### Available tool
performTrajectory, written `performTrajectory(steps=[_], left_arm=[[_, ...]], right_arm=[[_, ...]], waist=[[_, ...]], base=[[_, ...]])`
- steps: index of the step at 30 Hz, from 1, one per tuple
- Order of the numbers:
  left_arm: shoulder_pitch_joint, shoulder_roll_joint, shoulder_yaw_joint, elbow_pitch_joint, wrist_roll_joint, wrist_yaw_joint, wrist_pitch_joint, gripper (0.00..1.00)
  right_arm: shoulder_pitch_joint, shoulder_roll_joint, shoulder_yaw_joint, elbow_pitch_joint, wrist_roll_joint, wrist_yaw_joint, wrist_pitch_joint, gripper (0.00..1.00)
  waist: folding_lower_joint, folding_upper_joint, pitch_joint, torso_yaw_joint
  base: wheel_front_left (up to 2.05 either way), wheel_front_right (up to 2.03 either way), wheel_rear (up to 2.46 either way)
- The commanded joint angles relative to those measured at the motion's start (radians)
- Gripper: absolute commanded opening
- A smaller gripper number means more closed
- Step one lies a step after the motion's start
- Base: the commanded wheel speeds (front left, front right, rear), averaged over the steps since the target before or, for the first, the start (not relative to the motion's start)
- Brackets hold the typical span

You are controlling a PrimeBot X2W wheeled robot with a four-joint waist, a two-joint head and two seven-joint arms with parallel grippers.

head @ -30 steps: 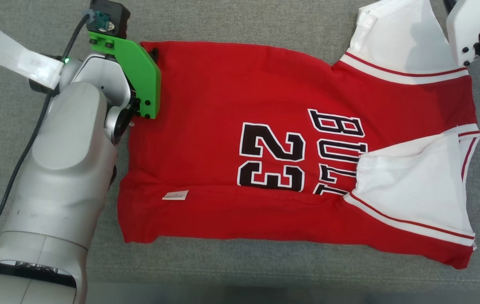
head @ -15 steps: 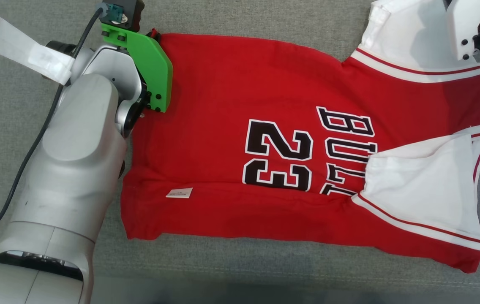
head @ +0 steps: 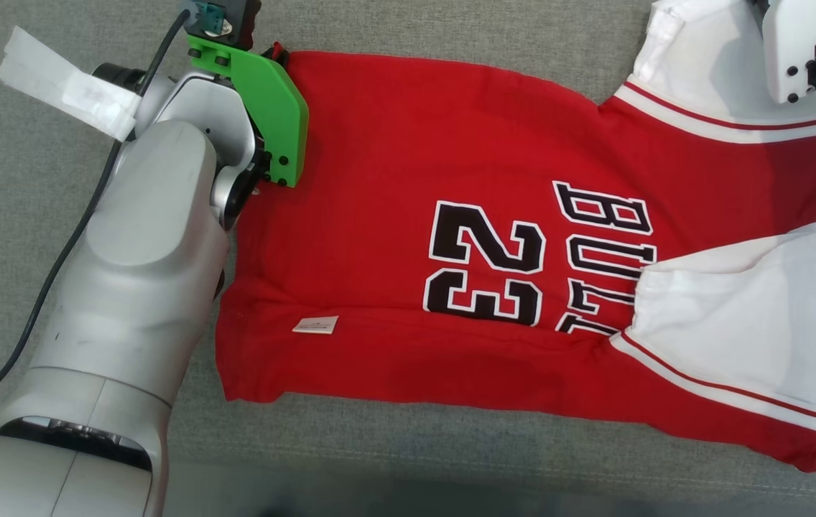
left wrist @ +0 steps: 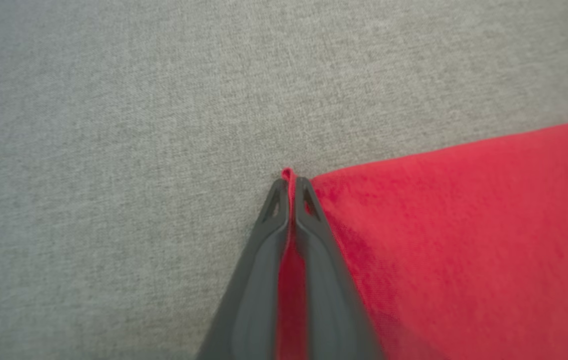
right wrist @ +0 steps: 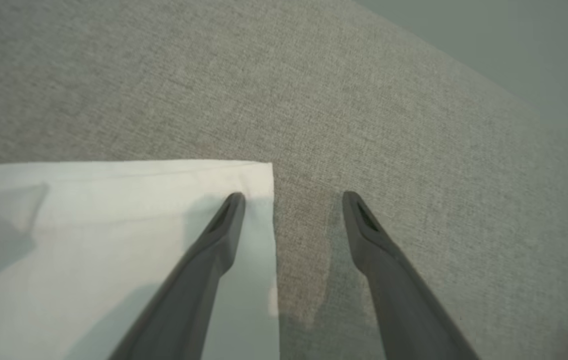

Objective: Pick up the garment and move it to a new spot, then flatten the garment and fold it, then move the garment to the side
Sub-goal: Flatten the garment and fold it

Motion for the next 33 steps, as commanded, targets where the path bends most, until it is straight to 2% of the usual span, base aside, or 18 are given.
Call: performTrajectory(steps=[1, 2, 3, 4, 5, 7, 8, 9, 17, 33], left_arm=[[0.005, -0.006, -0.011, 0.021, -0.006, -0.002, 0.005, 0.0], [0.005, -0.007, -0.012, 0.023, -0.009, -0.002, 0.004, 0.0], [0.002, -0.009, -0.015, 0.025, -0.009, -0.003, 0.004, 0.0], [0.0, -0.01, -0.016, 0.027, -0.013, -0.002, 0.003, 0.0], [-0.001, -0.011, -0.017, 0.03, -0.017, -0.001, 0.002, 0.0], [-0.003, -0.013, -0.02, 0.036, -0.02, -0.001, 0.001, 0.0], [-0.004, -0.013, -0.021, 0.039, -0.022, 0.0, 0.0, 0.0], [-0.006, -0.013, -0.023, 0.043, -0.024, 0.001, 0.001, 0.0], [-0.015, -0.012, -0.026, 0.06, -0.031, 0.011, -0.015, 0.0], [-0.024, 0.015, 0.0, 0.044, -0.042, 0.071, -0.174, 0.0]], right_arm=[[-0.004, 0.006, -0.008, 0.022, 0.014, -0.002, 0.019, 1.0], [-0.004, 0.007, -0.015, 0.034, 0.016, -0.002, 0.03, 0.94], [-0.002, 0.008, -0.017, 0.043, 0.016, -0.002, 0.039, 0.76], [-0.002, 0.009, -0.02, 0.048, 0.015, -0.002, 0.044, 0.65], [-0.001, 0.012, -0.025, 0.054, 0.019, -0.002, 0.052, 0.45], [0.005, 0.019, -0.033, 0.066, 0.03, -0.002, 0.071, 0.32], [0.008, 0.021, -0.036, 0.072, 0.036, -0.002, 0.084, 0.07], [0.012, 0.022, -0.036, 0.076, 0.038, -0.002, 0.097, 0.0], [0.016, 0.01, -0.056, 0.06, 0.024, -0.003, 0.081, 0.0], [0.086, -0.014, -0.103, -0.049, 0.068, -0.002, -0.143, 0.0]], waist=[[0.0, 0.0, 0.0, 0.006], [0.0, 0.0, 0.001, 0.009], [0.0, 0.0, 0.002, 0.011], [0.0, 0.0, 0.004, 0.014], [0.0, 0.0, 0.006, 0.016], [0.0, 0.0, 0.008, 0.019], [0.0, 0.0, 0.01, 0.019], [0.0, 0.0, 0.011, 0.02], [0.0, 0.0, 0.012, 0.017], [0.0, 0.0, -0.056, -0.013]], base=[[0.0, 0.0, 0.0], [0.0, 0.0, 0.0], [0.0, 0.0, 0.0], [0.0, 0.0, 0.0], [0.0, 0.0, 0.0], [0.0, 0.0, 0.0], [0.0, 0.0, 0.0], [0.0, 0.0, 0.0], [0.0, 0.0, 0.0], [0.0, 0.0, 0.0]])
